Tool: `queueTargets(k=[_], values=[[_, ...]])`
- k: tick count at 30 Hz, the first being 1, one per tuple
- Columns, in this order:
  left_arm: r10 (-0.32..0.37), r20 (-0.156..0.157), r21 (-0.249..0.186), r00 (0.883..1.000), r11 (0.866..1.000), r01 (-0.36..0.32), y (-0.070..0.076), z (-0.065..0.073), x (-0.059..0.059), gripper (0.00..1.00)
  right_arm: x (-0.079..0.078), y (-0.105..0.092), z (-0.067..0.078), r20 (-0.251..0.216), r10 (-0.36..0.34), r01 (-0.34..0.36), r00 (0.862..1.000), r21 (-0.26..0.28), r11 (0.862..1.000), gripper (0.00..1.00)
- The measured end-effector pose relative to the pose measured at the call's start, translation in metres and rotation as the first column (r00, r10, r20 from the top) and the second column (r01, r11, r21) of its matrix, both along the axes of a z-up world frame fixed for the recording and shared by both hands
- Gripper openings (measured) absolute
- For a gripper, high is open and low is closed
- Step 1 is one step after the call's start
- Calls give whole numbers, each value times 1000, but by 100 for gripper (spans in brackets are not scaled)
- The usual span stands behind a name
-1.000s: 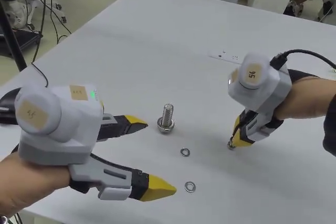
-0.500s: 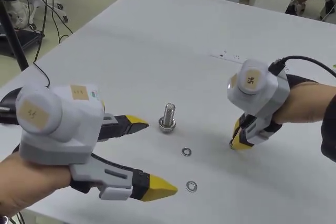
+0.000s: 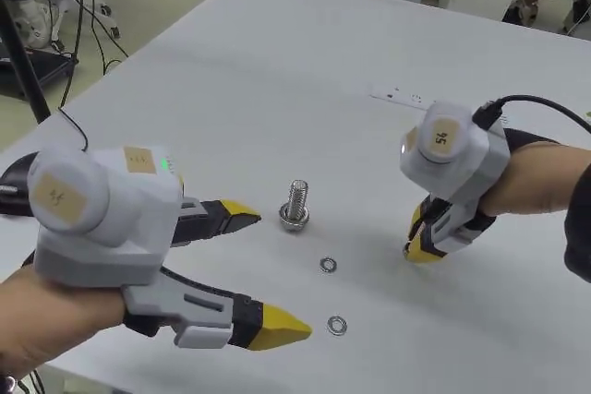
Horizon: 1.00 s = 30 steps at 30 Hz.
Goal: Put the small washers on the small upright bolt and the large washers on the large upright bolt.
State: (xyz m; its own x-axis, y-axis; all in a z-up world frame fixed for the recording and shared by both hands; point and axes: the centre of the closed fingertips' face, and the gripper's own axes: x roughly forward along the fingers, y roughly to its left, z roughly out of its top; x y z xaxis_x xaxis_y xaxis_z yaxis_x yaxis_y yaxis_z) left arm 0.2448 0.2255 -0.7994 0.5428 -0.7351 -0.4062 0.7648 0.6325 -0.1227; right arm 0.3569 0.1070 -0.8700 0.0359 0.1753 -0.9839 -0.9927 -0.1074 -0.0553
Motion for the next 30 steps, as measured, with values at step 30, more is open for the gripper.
queueTargets(k=[30], values=[[4,17,-5,1000,1000,-4,2,4,0,78,-19,36,38,0,40,-40,999,111,993,47]])
